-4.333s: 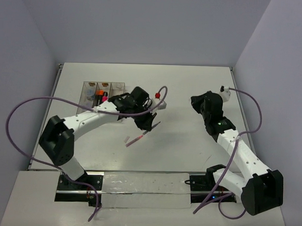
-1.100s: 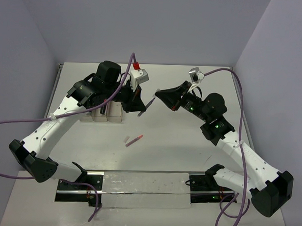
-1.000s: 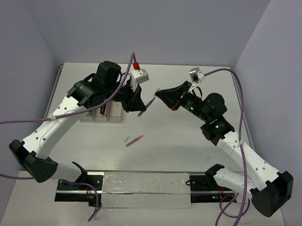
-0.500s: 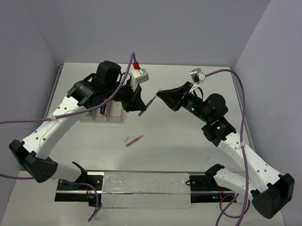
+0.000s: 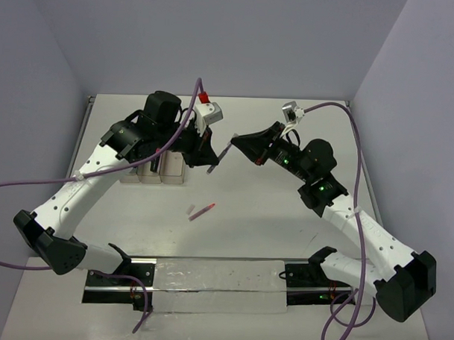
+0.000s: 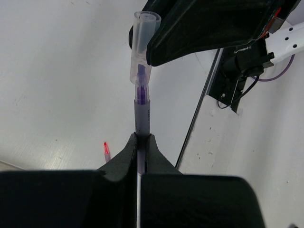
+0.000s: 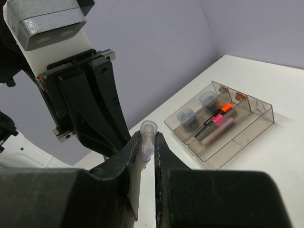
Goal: Sort the stationery into containers
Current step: Close the pen cap on the pen.
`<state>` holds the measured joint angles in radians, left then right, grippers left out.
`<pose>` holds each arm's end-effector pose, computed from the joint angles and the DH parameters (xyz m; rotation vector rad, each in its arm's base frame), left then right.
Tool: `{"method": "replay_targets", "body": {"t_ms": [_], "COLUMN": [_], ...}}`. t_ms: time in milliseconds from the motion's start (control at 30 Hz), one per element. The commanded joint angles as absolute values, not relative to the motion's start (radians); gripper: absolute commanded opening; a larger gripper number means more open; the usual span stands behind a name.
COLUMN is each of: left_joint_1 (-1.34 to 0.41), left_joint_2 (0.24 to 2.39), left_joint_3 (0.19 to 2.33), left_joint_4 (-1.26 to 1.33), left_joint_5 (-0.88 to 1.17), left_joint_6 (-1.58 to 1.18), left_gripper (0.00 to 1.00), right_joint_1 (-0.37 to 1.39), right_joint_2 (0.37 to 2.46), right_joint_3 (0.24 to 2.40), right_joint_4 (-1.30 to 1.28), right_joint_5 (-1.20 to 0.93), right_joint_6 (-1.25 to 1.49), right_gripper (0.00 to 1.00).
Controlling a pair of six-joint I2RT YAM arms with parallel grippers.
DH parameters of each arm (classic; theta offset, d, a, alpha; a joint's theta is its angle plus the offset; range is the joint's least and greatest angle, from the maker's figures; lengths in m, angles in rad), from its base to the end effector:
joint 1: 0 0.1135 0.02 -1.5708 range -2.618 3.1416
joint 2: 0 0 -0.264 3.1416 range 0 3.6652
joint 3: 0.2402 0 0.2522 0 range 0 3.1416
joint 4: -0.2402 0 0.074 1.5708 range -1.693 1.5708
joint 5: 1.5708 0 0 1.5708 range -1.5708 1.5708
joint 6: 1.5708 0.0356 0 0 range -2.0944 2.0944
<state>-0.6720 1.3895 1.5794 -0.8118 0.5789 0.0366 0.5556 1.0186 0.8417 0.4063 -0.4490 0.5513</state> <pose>0.2117 -0.1933 0.4179 1.0900 1.9667 -0.9854 0.1928 0.1379 0.3783 -0.4112 1.4172 1.2150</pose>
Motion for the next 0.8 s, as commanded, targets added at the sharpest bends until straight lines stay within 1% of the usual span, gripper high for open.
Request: {"method": "replay_targets", "body": {"t_ms": [0, 233, 400, 767], "left_joint_1": [-0.672, -0.67, -0.67, -0.67], "left_joint_2": [1.391, 1.419, 1.446, 1.498], "left_joint_3": [1.659, 1.704, 1.727, 1.807], "left_joint_4": [-0.761, -0.744, -0.735, -0.722], "left_joint_5": [0.581, 0.584, 0.58, 0.553], "left_joint_6": [0.022, 0.009, 0.014, 0.037], "left_gripper": [0.0, 0.0, 0.0, 0.0], "right_joint_1": [0.554, 0.555, 0.572, 0.586], "right_joint_2": [1.019, 0.999, 1.018, 1.045], "right_joint_3": [0.814, 0.776, 0.808, 0.784], "right_joint_4": [0.465, 0.46, 0.431, 0.445], "right_joint_5": [-0.476, -0.489, -0.492, -0.471], "right_joint_6": [0.583, 0.589, 0.563, 0.576], "right_gripper": [0.0, 0.0, 0.0, 0.0]}}
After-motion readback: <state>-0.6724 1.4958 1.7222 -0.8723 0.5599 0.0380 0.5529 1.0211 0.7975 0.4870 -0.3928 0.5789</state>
